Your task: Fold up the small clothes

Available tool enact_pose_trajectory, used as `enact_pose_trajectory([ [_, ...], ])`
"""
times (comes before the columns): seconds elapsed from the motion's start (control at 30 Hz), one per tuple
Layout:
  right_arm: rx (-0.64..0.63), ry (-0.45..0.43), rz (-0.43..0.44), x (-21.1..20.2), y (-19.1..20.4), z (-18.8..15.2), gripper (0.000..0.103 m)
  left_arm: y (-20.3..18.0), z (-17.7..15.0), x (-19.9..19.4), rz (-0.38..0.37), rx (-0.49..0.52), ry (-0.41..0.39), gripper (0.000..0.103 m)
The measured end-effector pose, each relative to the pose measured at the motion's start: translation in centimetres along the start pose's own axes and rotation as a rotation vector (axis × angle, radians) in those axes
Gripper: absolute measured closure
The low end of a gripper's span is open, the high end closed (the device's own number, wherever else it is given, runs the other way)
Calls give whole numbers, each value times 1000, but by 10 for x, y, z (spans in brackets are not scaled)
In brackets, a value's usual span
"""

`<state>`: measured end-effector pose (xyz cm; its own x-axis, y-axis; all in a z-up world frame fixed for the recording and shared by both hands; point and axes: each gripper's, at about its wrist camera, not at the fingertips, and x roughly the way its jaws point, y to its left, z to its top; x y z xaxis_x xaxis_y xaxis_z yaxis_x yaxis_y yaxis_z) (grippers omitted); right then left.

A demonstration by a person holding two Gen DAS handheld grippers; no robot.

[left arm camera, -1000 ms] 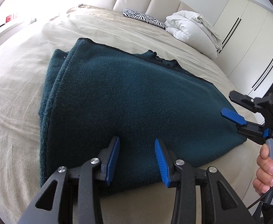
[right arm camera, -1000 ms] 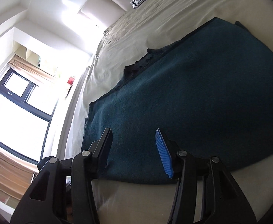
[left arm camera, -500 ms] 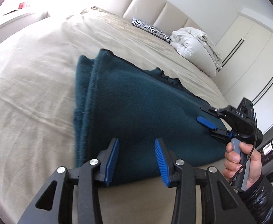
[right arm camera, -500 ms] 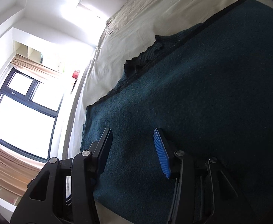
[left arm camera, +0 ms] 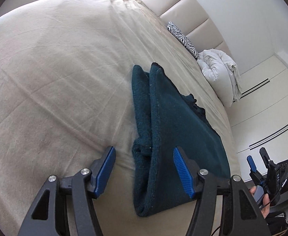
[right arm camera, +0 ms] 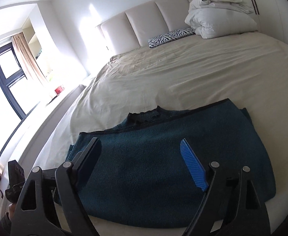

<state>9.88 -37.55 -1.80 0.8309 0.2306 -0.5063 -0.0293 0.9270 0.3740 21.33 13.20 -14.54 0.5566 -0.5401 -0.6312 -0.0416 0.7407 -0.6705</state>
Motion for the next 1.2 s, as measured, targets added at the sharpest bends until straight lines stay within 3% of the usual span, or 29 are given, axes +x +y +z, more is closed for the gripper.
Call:
enact_pose_trajectory([
  [0.07,10,-15,40,-6,1,6,8,1,9,6,-14,-19,8,40],
  [0.17,78,32,82,7,-4,13,8,3,21,18,-64,-40,40,36],
  [0.4,312,262,365,45,-24,-3,9,5,32,41,-179,-80,118,38],
  [0.53,386,350,459,66,-22,-18,11,5,32,42,-191,-69,154,41],
  [0.77,404,475,517,98,-4,-32,11,8,29,41,-176,-66,241,52],
  [0.83,394,504,523,107,4,-34,11,10,30,40,-168,-73,247,59],
  [0.9,390,536,530,120,11,-36,11,20,31,41,-181,-109,248,76],
  [1.2,395,600,522,145,25,-47,11,26,27,35,-241,-111,226,83],
])
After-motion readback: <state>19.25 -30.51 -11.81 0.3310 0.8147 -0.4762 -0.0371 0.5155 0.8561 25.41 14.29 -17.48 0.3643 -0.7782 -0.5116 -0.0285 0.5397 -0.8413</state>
